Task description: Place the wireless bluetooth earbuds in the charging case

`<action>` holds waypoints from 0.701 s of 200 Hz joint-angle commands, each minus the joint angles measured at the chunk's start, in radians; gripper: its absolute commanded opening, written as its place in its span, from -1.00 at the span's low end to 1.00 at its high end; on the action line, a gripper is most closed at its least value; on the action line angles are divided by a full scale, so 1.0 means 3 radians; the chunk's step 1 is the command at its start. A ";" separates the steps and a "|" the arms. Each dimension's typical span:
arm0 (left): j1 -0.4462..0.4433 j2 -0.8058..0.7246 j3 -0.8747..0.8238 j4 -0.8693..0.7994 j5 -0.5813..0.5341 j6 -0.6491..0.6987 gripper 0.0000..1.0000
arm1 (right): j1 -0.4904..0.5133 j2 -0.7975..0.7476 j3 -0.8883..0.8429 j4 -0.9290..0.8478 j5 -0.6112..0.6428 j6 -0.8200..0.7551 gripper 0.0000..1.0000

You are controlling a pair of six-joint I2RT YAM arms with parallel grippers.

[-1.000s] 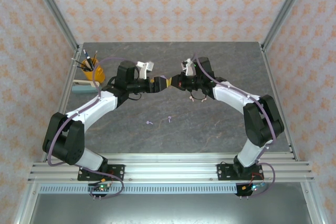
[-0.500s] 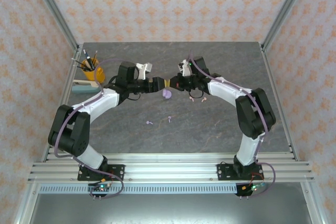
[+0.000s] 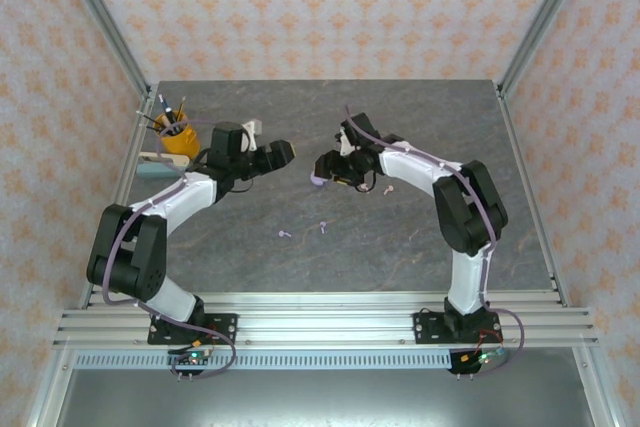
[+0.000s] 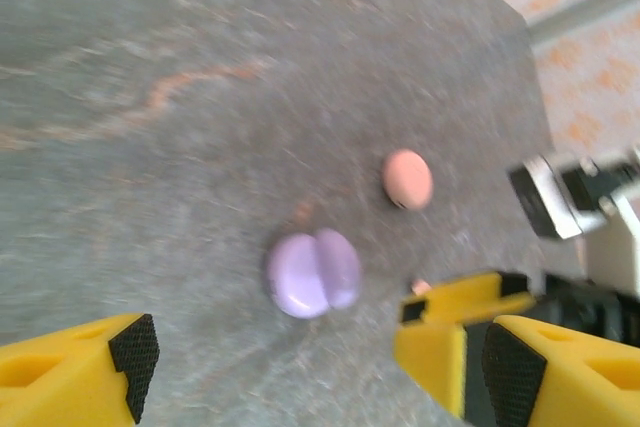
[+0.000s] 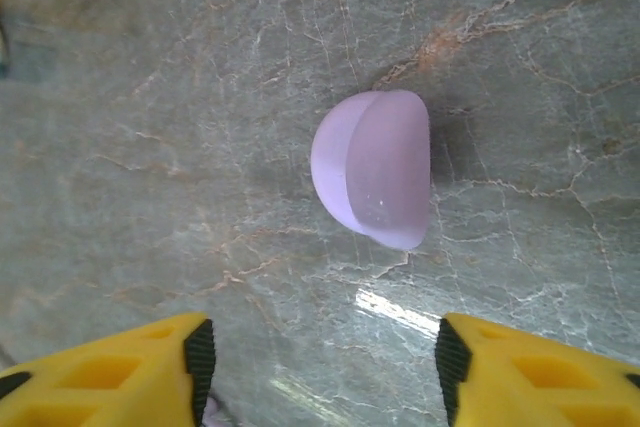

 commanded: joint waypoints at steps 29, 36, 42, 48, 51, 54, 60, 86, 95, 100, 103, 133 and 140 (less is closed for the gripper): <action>0.0090 -0.0070 -0.0008 -0.0311 -0.0390 -0.0084 0.73 | 0.0079 0.0304 0.0444 -0.0549 0.0569 -0.0254 0.28; 0.0090 -0.0069 -0.0005 -0.0341 -0.0390 -0.0077 0.73 | 0.0079 0.0355 0.0514 -0.0585 0.0599 -0.0307 0.28; 0.0090 -0.0074 -0.0001 -0.0367 -0.0383 -0.0067 0.73 | 0.0079 0.0401 0.0563 -0.0614 0.0608 -0.0345 0.28; 0.0090 -0.0079 -0.0002 -0.0376 -0.0384 -0.0056 0.73 | 0.0080 0.0441 0.0613 -0.0633 0.0614 -0.0365 0.27; 0.0090 -0.0082 -0.0003 -0.0387 -0.0380 -0.0052 0.73 | 0.0079 0.0463 0.0636 -0.0648 0.0613 -0.0374 0.27; 0.0090 -0.0084 -0.0001 -0.0392 -0.0379 -0.0048 0.73 | 0.0075 0.0480 0.0659 -0.0657 0.0615 -0.0379 0.27; 0.0090 -0.0089 0.0004 -0.0411 -0.0375 -0.0037 0.73 | 0.0074 0.0511 0.0694 -0.0669 0.0597 -0.0394 0.26; 0.0092 -0.0115 0.0017 -0.0489 -0.0349 0.0009 0.73 | 0.0054 0.0530 0.0736 -0.0674 0.0531 -0.0383 0.24; 0.0094 -0.0125 0.0016 -0.0499 -0.0344 0.0016 0.73 | 0.0045 0.0526 0.0722 -0.0644 0.0452 -0.0336 0.23; 0.0091 -0.0127 0.0014 -0.0501 -0.0335 0.0021 0.73 | 0.0043 0.0529 0.0718 -0.0625 0.0398 -0.0302 0.22; 0.0091 -0.0126 0.0017 -0.0505 -0.0333 0.0024 0.73 | 0.0043 0.0530 0.0715 -0.0611 0.0366 -0.0288 0.22; 0.0093 -0.0114 0.0018 -0.0480 -0.0308 0.0024 0.73 | 0.0045 0.0554 0.0636 -0.0370 0.0165 -0.0061 0.20; 0.0091 -0.0112 0.0016 -0.0475 -0.0303 0.0017 0.73 | 0.0044 0.0572 0.0623 -0.0318 0.0134 -0.0013 0.19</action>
